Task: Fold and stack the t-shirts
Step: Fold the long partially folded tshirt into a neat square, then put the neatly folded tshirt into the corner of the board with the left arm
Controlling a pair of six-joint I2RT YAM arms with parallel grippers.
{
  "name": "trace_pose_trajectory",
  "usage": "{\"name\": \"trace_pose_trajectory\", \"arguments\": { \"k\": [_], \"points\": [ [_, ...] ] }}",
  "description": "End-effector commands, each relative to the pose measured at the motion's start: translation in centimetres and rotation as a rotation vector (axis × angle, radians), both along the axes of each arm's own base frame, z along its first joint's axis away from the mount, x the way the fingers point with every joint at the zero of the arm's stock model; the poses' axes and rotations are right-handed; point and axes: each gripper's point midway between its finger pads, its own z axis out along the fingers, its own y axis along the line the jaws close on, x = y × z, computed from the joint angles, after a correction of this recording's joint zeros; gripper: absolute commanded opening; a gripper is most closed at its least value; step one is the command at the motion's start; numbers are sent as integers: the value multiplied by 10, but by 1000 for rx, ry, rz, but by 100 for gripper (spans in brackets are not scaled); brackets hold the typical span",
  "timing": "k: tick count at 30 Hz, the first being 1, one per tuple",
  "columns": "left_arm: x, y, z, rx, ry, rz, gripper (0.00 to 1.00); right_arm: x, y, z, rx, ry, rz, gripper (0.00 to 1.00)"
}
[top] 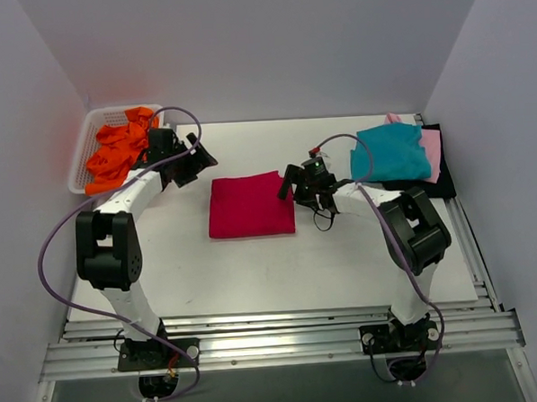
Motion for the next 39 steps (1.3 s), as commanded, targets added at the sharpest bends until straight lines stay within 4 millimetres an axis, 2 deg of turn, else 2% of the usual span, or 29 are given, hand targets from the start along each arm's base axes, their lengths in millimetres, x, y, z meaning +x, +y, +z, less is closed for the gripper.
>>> {"name": "trace_pose_trajectory", "arguments": {
  "k": [1,8,10,11,13,14,16,17,20,21,23,24,26,27,28,30,31,34,35,37,38,39],
  "points": [
    [17,-5,11,-4,-85,-25,91,-2,16,-13,33,2,33,100],
    [16,-3,0,7,-69,-22,90,-9,30,-44,46,55,60,100],
    [16,-2,-1,11,-68,-18,90,-9,33,-55,45,74,64,93],
    [15,-2,-2,11,-67,-20,89,-8,36,-56,52,76,70,72],
    [14,-2,-2,13,-66,-20,89,-8,36,-64,47,99,70,43],
    [14,0,-1,14,-69,-16,89,-3,38,-63,47,96,71,20],
    [12,1,-2,13,-72,-15,89,0,34,-70,35,116,68,5],
    [11,2,-2,11,-73,-13,89,3,33,-70,29,118,65,0],
    [9,2,-2,3,-79,-9,89,20,27,-63,20,105,48,0],
    [6,2,-3,0,-75,-8,89,37,25,-49,15,72,30,0],
    [5,0,-2,-15,-86,-9,89,48,17,-39,-28,71,24,0],
    [4,-1,1,-22,-95,-10,89,63,12,-23,-43,59,9,0],
    [-2,-2,-4,-33,-94,-14,89,81,2,-5,-79,37,-12,0],
    [-3,-2,-2,-33,-100,-14,89,86,-5,2,-109,37,-11,0],
    [-5,-1,-6,-31,-93,-15,89,102,-16,24,-127,10,-40,0],
    [-6,-1,-5,-30,-100,-20,89,110,-32,37,-173,16,-50,0],
    [-6,0,-6,-27,-99,-19,89,127,-44,60,-166,-22,-75,0],
    [-6,0,-7,-26,-100,-24,89,139,-80,76,-238,-19,-127,0],
    [-5,-1,-7,-29,-101,-28,89,154,-100,99,-244,-59,-174,0],
    [-5,-3,-6,-33,-104,-37,89,156,-126,107,-286,-39,-195,0],
    [-5,-3,-7,-32,-103,-39,89,164,-147,126,-291,-69,-236,0],
    [-3,-3,-5,-32,-107,-41,89,162,-162,131,-316,-62,-259,0]
  ]
}}
